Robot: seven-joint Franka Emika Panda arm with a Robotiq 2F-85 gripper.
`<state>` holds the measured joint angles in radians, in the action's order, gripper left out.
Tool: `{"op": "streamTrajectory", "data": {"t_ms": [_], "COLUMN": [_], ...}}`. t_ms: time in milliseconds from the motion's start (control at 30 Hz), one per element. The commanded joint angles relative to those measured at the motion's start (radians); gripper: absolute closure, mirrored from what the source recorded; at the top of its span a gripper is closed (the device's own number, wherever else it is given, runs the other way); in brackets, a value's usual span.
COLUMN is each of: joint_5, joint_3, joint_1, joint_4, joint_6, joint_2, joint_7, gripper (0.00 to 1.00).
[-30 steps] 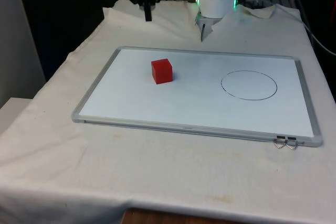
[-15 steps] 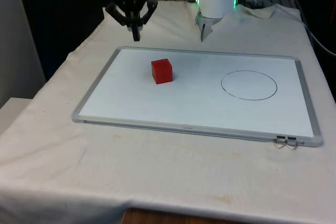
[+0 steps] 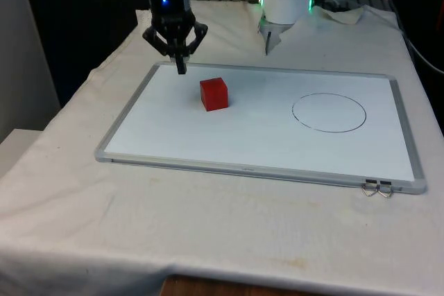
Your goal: Push the cube into the marked area.
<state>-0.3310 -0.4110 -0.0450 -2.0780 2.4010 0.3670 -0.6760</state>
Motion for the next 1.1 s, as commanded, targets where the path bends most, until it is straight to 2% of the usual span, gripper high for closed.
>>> {"op": "streamTrajectory", "data": {"t_ms": [0,33,67,267,300,400,600,633,700,833,967,1067], "joint_5": [-0.01,-0.004,-0.016,-0.028,-0.02,-0.03,-0.029,-0.025,-0.026,-0.026,-0.031,-0.032], "joint_3": [0.006,0.005,0.015,0.048,0.043,0.059,0.069,0.068,0.071,0.073,0.071,0.066], "joint_1": [-0.002,-0.001,-0.005,-0.008,-0.006,-0.009,-0.017,-0.012,-0.019,-0.017,-0.005,-0.002], "joint_4": [-0.002,0.0,0.001,0.002,0.002,-0.001,-0.028,-0.013,-0.038,-0.045,-0.039,-0.033], "joint_6": [0.017,0.006,0.026,0.059,0.045,0.07,0.09,0.068,0.097,0.111,0.124,0.129], "joint_2": [0.006,0.008,0.021,0.059,0.051,0.068,0.07,0.076,0.067,0.07,0.083,0.092], "joint_7": [0.002,0.002,0.008,0.03,0.026,0.036,0.043,0.041,0.045,0.038,0.014,0.005], "gripper": [1.0,1.0,1.0,1.0,1.0,1.0,1.0,1.0,1.0,1.0,1.0,1.0]}}
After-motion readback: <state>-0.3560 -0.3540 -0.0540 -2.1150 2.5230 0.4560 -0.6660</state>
